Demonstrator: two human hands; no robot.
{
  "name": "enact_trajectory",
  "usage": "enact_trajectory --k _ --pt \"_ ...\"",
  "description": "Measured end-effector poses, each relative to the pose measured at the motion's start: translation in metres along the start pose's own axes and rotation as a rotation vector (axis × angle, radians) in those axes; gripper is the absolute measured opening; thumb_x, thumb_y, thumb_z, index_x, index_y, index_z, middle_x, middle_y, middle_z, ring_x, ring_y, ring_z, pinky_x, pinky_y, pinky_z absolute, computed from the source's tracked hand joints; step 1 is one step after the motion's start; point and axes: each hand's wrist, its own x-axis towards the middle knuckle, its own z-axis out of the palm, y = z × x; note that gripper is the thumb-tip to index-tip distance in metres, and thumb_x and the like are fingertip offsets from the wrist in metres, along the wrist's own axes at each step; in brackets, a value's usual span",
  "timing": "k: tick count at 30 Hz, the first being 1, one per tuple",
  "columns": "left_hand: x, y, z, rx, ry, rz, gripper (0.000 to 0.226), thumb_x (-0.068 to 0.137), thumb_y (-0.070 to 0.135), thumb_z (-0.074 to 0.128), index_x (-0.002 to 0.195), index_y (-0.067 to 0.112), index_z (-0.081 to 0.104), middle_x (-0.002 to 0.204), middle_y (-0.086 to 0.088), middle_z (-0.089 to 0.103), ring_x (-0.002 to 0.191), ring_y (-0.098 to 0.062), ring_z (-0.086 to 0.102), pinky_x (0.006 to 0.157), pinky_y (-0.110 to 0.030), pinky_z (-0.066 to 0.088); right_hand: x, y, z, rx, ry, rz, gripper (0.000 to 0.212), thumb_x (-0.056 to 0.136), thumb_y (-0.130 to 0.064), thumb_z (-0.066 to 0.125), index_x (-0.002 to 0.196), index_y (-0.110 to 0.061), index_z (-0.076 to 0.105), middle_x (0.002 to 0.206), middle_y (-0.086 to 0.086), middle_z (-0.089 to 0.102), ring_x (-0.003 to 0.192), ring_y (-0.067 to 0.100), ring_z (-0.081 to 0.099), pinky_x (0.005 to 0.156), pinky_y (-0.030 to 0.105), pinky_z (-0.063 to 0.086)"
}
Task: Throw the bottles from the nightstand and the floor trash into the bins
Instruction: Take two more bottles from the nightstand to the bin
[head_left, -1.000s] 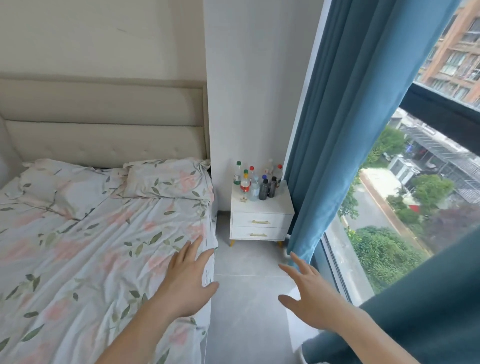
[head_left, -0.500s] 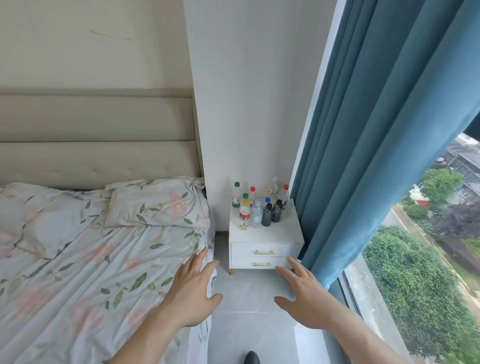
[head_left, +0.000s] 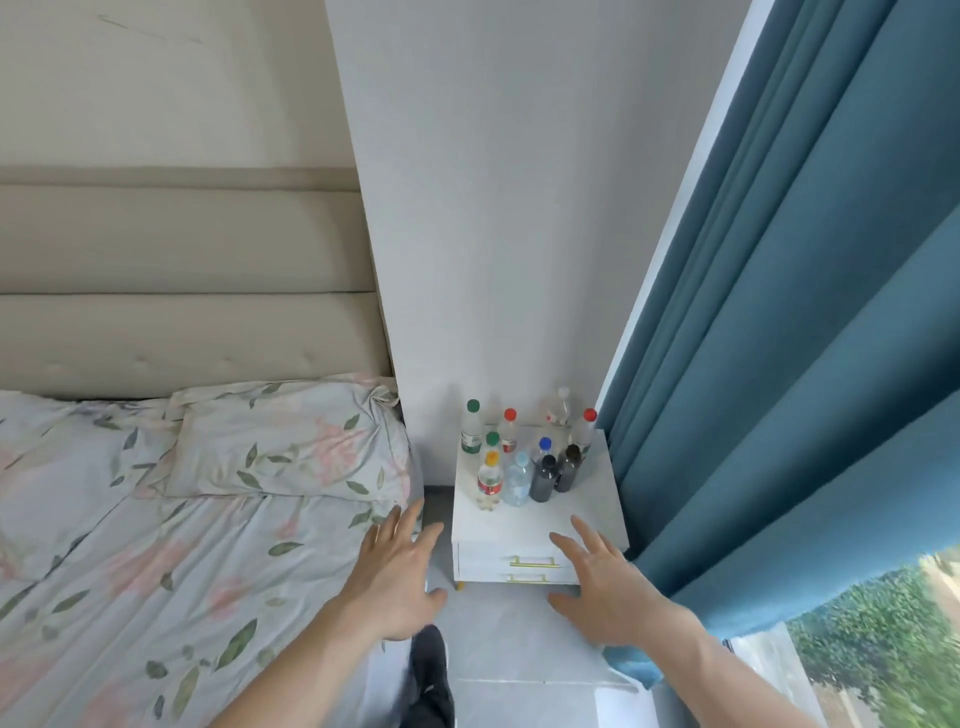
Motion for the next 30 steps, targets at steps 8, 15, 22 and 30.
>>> enact_trajectory --k 8,15,22,30 --pt "0.145 -0.005 -0.018 0.016 -0.162 0.117 0.083 0.089 0.043 0.061 0.160 0.025 0.022 0.170 -0.001 -0.010 0.154 -0.028 0.014 0.120 -0.041 0.030 0.104 0.011 -0.024 0.069 -0.055 0.128 0.077 0.095 -0.049 0.055 0.161 -0.036 0.016 0.171 -0.009 -0.004 0.155 0.029 0.014 0.120 0.050 0.033" --pt "0.233 -0.004 -0.016 0.080 -0.307 0.159 0.080 0.090 0.032 0.060 0.160 0.024 0.021 0.169 0.005 -0.015 0.145 -0.031 0.030 0.111 -0.044 0.043 0.180 0.018 -0.039 0.101 -0.110 0.176 0.075 0.100 -0.044 0.055 0.162 -0.032 0.015 0.170 -0.006 -0.002 0.153 0.030 0.021 0.121 0.046 0.032" --pt "0.296 0.002 0.008 0.046 -0.377 0.104 0.075 0.090 0.028 0.060 0.157 0.018 0.027 0.169 0.003 -0.016 0.144 -0.034 0.034 0.103 -0.045 0.048 0.268 0.029 -0.048 0.049 -0.218 0.123 0.072 0.099 -0.035 0.055 0.160 -0.030 0.017 0.169 -0.004 0.003 0.144 0.029 0.033 0.112 0.041 0.042" --pt "0.348 0.009 0.044 -0.013 -0.430 0.045 0.068 0.088 0.027 0.058 0.150 0.014 0.034 0.169 0.003 -0.014 0.136 -0.034 0.042 0.102 -0.046 0.048 0.361 0.047 -0.032 -0.053 -0.345 0.011 0.069 0.095 -0.019 0.059 0.155 -0.027 0.026 0.165 -0.002 0.009 0.136 0.030 0.042 0.098 0.038 0.049"
